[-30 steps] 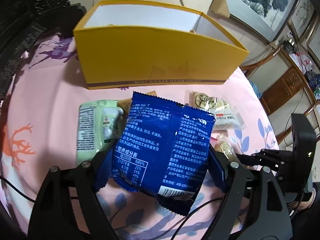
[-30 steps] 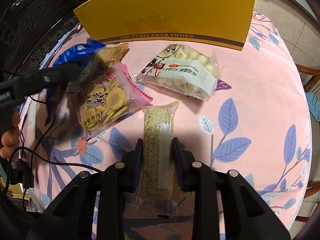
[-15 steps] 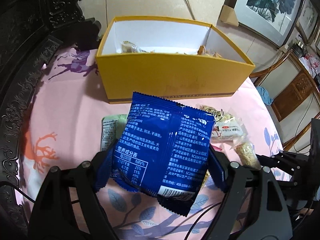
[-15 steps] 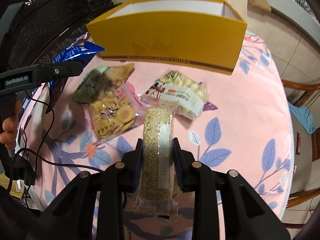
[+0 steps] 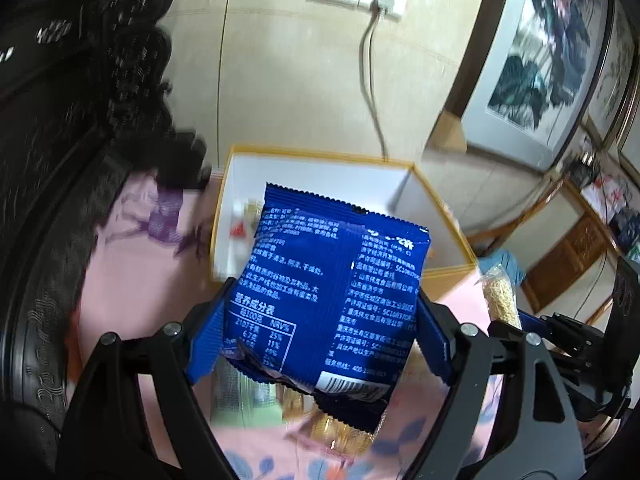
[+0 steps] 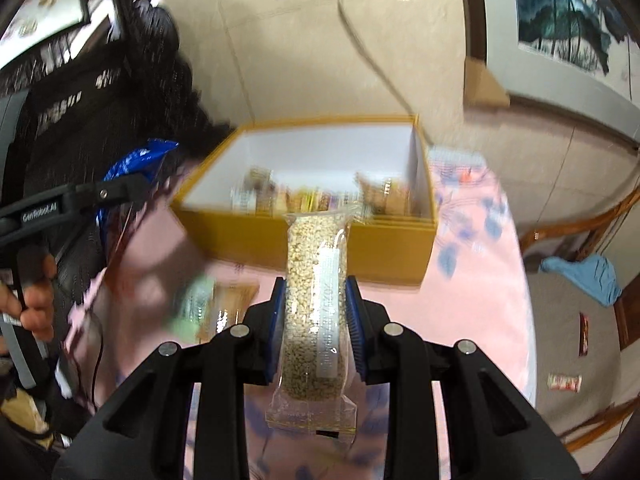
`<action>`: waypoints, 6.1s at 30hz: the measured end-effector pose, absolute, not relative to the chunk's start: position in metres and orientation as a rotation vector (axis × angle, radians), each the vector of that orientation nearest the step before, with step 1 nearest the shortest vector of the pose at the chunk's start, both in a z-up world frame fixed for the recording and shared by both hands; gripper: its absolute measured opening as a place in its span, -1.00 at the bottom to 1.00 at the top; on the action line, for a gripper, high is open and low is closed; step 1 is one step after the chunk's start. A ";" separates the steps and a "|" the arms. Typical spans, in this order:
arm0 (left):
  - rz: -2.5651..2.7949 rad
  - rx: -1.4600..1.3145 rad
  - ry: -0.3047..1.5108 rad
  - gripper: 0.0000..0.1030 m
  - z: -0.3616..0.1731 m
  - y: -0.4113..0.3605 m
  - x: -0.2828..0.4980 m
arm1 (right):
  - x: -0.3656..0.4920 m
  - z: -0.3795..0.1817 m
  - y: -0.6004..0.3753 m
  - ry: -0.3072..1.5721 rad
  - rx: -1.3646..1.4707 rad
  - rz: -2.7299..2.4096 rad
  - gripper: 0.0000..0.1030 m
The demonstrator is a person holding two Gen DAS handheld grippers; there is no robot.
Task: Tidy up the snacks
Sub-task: 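Carry the sesame bar and blue bag over the yellow box and open both tools, then move both tools back over the remaining snacks on the table, then grasp the white candy bag with the right tool while the left tool grasps the pink biscuit packet, then carry both bags over the yellow box and open both tools to drop them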
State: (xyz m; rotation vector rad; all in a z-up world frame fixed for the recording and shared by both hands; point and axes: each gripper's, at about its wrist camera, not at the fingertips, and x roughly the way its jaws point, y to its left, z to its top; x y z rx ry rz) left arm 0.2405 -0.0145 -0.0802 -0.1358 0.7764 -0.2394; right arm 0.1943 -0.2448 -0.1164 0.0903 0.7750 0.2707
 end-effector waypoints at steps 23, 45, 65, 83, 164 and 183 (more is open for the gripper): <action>-0.159 -0.183 0.747 0.78 -0.072 -0.035 0.363 | 0.320 -0.091 -0.237 0.616 0.019 0.228 0.21; -0.120 -0.146 0.913 0.89 -0.136 -0.022 0.229 | 0.190 -0.159 -0.246 0.805 -0.064 0.421 0.22; -0.019 -0.175 1.034 0.89 -0.164 0.000 0.121 | 0.205 -0.251 -0.198 0.944 -0.576 0.709 0.38; 0.003 -0.140 1.054 0.89 -0.170 0.001 0.128 | 0.200 -0.264 -0.208 0.966 -0.580 0.729 -0.11; -0.243 -0.153 0.649 -0.03 -0.028 -0.034 0.313 | 0.281 -0.060 -0.249 0.558 -0.008 0.395 -0.11; -0.125 -0.231 0.744 0.77 -0.073 -0.036 0.368 | 0.341 -0.090 -0.241 0.628 0.053 0.313 0.46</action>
